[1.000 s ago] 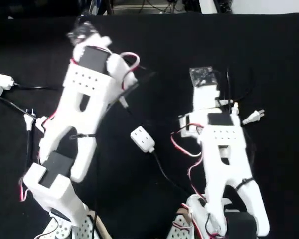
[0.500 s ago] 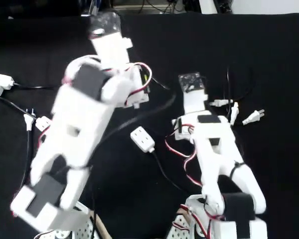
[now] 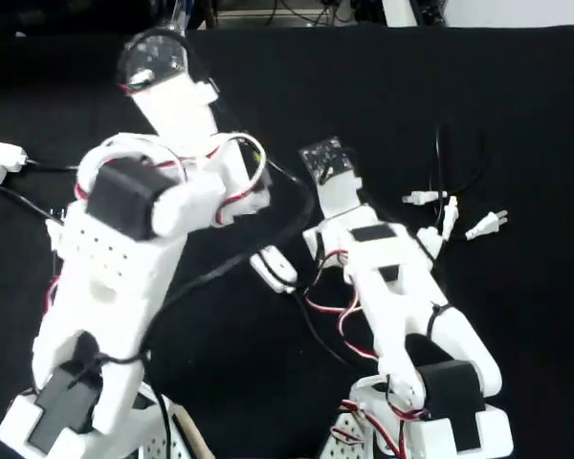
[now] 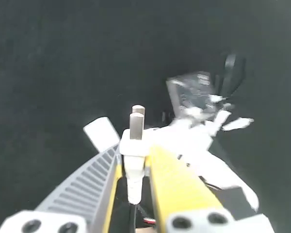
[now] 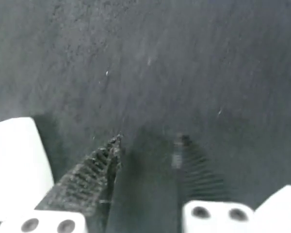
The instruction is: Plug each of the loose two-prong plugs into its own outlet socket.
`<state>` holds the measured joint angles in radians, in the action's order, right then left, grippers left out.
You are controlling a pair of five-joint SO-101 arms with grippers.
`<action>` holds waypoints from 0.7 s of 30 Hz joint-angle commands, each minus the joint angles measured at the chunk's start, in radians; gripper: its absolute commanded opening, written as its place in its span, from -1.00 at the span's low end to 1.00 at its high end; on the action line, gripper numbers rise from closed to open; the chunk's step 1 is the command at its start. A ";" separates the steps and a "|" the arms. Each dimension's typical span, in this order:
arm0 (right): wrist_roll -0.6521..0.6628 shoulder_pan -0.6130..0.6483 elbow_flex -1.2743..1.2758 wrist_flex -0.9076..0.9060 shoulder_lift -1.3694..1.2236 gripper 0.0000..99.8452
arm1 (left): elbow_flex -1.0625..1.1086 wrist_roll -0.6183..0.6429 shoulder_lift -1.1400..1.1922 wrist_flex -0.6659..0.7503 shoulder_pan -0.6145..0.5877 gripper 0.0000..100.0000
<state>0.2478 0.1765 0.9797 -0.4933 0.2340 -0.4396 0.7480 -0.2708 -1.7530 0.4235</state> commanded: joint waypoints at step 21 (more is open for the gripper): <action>0.003 -0.020 0.024 0.087 0.015 -0.97 | 0.762 0.092 0.189 0.331 -0.544 -0.94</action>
<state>0.2478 0.1672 1.0073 -0.4104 0.2340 0.1128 0.9613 -0.2048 -1.6487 -0.1580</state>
